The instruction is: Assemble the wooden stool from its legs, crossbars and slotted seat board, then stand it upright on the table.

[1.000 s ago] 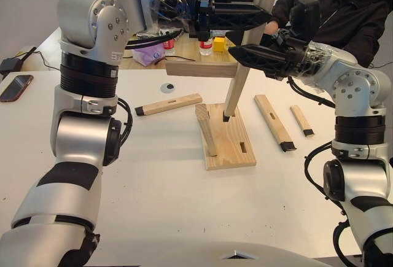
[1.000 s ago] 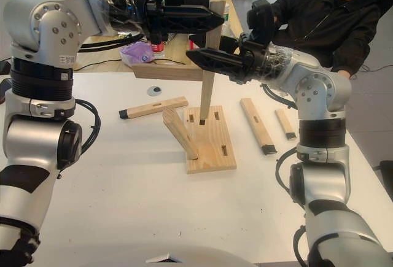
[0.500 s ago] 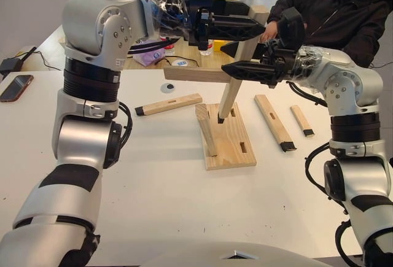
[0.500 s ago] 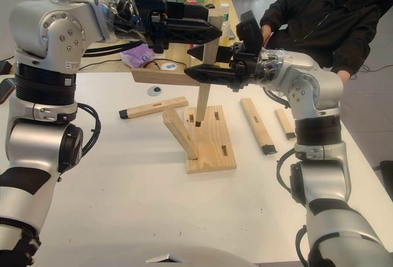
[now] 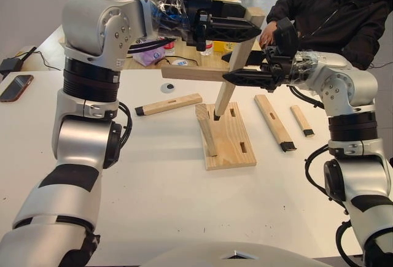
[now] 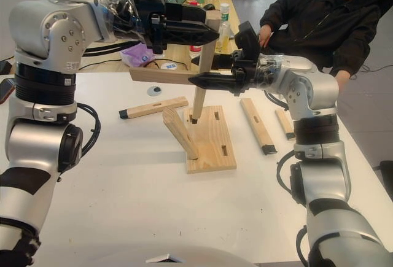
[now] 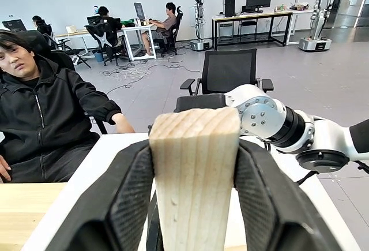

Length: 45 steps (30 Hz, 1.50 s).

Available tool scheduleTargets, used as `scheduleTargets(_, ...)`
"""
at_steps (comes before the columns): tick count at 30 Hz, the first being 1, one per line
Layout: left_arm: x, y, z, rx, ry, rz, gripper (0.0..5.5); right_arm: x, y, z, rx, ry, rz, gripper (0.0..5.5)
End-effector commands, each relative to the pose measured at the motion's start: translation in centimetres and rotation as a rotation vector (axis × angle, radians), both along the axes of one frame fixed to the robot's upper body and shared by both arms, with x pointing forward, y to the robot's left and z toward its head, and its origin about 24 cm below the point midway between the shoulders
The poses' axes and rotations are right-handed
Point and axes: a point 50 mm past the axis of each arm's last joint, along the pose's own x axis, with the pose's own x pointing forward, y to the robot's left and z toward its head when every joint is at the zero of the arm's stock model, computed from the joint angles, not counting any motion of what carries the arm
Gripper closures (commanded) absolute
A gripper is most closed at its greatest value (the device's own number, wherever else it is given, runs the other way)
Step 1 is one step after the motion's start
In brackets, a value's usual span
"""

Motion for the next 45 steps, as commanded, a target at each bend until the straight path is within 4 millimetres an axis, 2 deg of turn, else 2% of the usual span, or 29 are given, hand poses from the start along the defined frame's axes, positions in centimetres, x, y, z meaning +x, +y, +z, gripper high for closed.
scheduleTargets(1, 0.0, 0.6, 0.5, 0.001, -0.028, 0.021, 3.47, 0.0, -0.4, 0.2, -0.023, -0.006, -0.002, 2.77)
scheduleTargets(5, 0.0, 0.6, 0.6, -0.003, -0.028, 0.021, 3.47, 0.0, -0.3, 0.1, -0.018, 0.002, 0.004, 3.31)
scheduleTargets(13, 0.3, 0.6, 0.5, 0.015, -0.042, 0.045, 3.47, 0.3, -0.5, -0.4, -0.006, -0.016, -0.028, 3.35)
scheduleTargets(16, 0.5, 0.9, 1.1, -0.015, -0.027, 0.064, 3.47, 0.4, -0.7, -0.4, 0.019, -0.027, -0.041, 3.35)
scheduleTargets(17, 0.5, 1.0, 1.5, -0.027, -0.026, 0.072, 3.11, 0.4, -0.8, -0.4, 0.024, -0.028, -0.043, 3.35)
scheduleTargets(20, 0.5, 1.1, 2.8, -0.080, -0.033, 0.074, 2.62, 0.5, -1.0, -0.7, 0.031, -0.024, -0.057, 3.40)
scheduleTargets(24, 0.8, 1.4, 4.2, -0.133, -0.059, 0.107, 2.34, 0.8, -1.2, -1.2, 0.036, -0.016, -0.078, 3.40)
scheduleTargets(29, 1.4, 4.6, 7.9, -0.300, -0.137, 0.261, 2.34, 1.4, -3.0, -1.8, 0.071, -0.010, -0.151, 3.41)
scheduleTargets(32, 1.7, 7.5, 8.3, -0.392, -0.108, 0.344, 2.34, 1.4, -4.8, -2.3, 0.103, -0.008, -0.195, 3.41)
scheduleTargets(35, 2.9, 9.9, 6.3, -0.398, -0.038, 0.452, 2.34, 1.1, -6.1, -3.2, 0.113, -0.014, -0.236, 3.41)
scheduleTargets(39, 5.0, 13.2, 0.6, -0.250, 0.052, 0.693, 2.34, 0.1, -6.5, -4.9, 0.095, -0.010, -0.243, 3.41)
scheduleTargets(45, 5.2, 17.3, -4.8, -0.164, 0.176, 0.845, 2.34, -1.0, -6.2, -7.2, 0.105, 0.033, -0.259, 3.41)
